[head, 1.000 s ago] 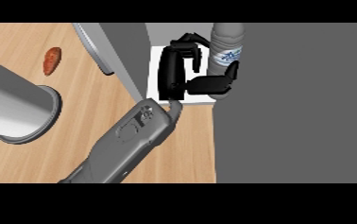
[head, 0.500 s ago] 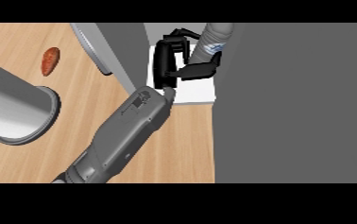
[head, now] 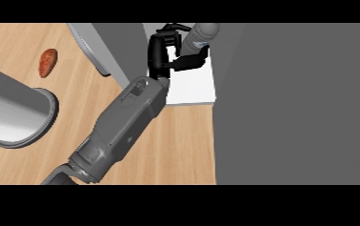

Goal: Pick up the bottled water, place it into the cabinet and close the cabinet

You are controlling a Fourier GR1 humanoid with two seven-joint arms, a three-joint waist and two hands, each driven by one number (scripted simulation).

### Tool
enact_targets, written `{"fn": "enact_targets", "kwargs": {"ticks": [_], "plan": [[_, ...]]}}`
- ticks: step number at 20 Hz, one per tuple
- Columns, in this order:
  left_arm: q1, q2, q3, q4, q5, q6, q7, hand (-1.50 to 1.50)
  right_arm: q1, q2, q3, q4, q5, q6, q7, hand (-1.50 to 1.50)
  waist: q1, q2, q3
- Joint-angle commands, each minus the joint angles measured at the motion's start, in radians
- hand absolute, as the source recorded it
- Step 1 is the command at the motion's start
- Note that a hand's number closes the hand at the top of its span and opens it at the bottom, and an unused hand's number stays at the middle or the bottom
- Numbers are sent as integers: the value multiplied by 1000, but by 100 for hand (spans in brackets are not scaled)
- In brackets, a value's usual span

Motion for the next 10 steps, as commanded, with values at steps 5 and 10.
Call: {"fn": "enact_targets", "kwargs": {"ticks": [5,10], "plan": [[-174,0,3,258,-83,10,6,-150,3,-3,-14,-56,-127,6,30,-150,-9,5,0],[-199,-1,11,363,-93,-26,-14,-150,-52,-17,-18,-52,-125,-20,60,-150,-8,14,0]]}}
